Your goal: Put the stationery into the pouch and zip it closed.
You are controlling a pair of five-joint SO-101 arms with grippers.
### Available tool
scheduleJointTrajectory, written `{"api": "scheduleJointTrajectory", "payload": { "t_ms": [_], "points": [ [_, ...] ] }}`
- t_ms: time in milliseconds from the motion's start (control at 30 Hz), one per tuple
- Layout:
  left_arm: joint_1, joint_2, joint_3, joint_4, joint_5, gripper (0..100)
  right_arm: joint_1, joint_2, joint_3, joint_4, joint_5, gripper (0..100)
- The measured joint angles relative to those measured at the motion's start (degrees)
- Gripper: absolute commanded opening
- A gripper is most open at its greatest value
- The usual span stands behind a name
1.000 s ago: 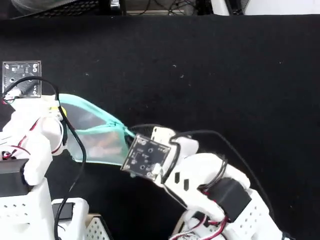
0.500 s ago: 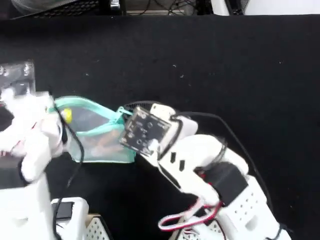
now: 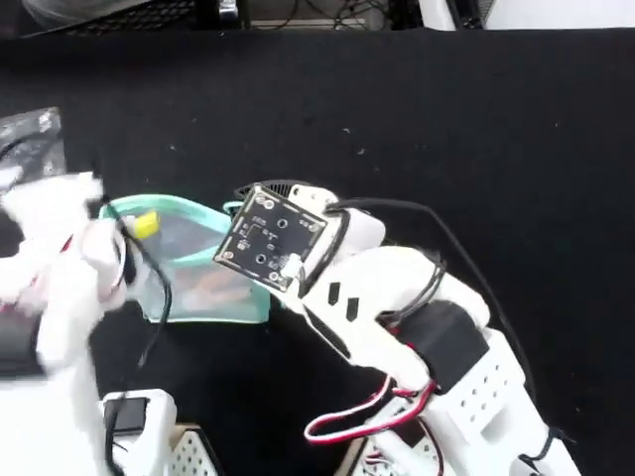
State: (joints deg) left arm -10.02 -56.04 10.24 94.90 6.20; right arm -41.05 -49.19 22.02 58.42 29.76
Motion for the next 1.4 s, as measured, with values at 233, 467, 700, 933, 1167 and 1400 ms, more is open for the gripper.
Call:
{"api": "scheduleJointTrajectory", "payload": {
  "t_ms": [233, 467, 700, 933, 1167, 1400],
  "points": [
    [0.00, -12.75, -5.98, 0.00, 0.00, 25, 0.09, 0.79, -0.09, 0.00, 0.00, 1.2],
    [0.00, -21.54, -4.48, 4.22, -1.32, 31, -0.09, 1.05, -2.46, 1.49, 0.00, 1.2],
    [0.00, -25.93, 13.27, 5.54, -12.84, 26, -0.18, 3.60, -11.43, 6.24, -0.53, 1.2],
    [-0.09, -26.29, 31.82, -8.35, -13.01, 26, -3.69, 6.59, -18.64, 14.68, -0.62, 1.2],
    [-0.09, -26.11, 39.30, -26.81, 0.09, 26, -9.49, 6.68, -25.58, 23.65, -0.62, 1.2],
    [-0.09, -26.29, 37.36, -19.96, 0.79, 26, -9.41, 8.00, -26.37, 24.26, -0.62, 1.2]
  ]
}}
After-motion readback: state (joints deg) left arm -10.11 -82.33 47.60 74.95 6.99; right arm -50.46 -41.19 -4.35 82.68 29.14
